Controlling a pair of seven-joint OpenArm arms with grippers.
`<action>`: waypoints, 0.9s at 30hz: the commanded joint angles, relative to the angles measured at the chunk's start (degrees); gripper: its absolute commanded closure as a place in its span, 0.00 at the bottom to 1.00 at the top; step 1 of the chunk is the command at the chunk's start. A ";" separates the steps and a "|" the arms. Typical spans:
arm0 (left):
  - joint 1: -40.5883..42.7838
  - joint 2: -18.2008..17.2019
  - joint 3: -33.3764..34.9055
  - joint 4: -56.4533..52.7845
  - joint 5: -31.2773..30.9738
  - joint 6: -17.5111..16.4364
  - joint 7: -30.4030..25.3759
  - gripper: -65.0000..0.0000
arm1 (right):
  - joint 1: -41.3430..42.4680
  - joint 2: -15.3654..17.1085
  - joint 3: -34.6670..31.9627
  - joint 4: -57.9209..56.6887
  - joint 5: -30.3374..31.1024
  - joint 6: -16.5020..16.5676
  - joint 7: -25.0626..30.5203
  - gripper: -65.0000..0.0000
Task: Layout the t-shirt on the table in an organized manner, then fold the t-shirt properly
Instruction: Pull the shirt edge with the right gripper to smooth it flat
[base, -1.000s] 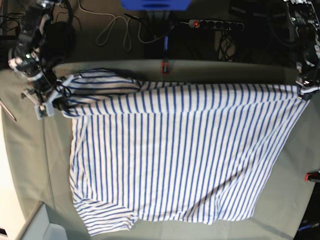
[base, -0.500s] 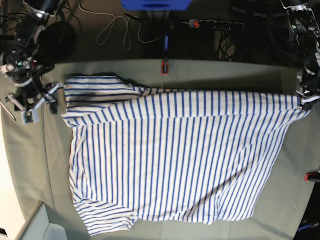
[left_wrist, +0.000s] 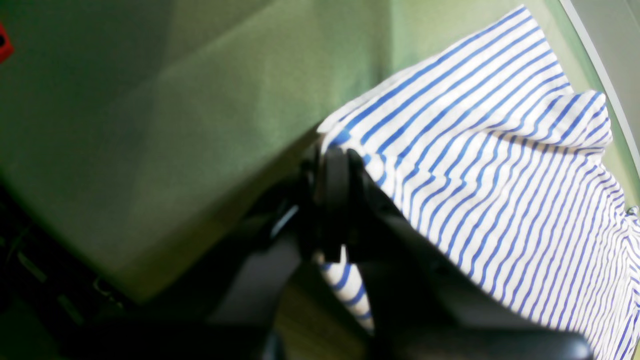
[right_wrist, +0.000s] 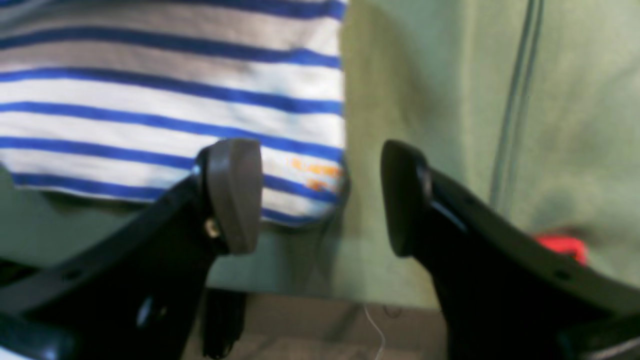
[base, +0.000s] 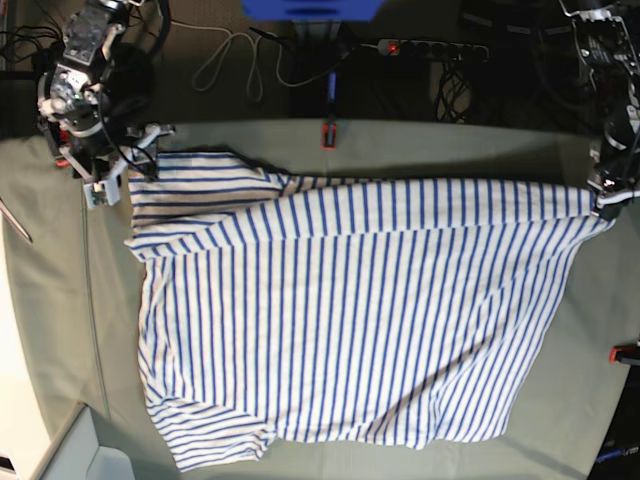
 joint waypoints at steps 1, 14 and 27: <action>-0.30 -0.99 -0.35 0.91 -0.21 -0.25 -1.35 1.00 | -0.31 -0.12 -0.46 0.74 0.79 0.43 0.98 0.41; 0.31 -0.99 -0.35 0.91 -0.21 -0.25 -1.35 1.00 | -4.62 -0.12 -1.69 0.30 0.79 0.43 1.07 1.00; 5.41 -0.90 -0.79 5.65 -0.30 -0.25 -1.43 1.00 | -23.52 -4.25 -1.78 26.06 7.30 0.43 1.51 1.00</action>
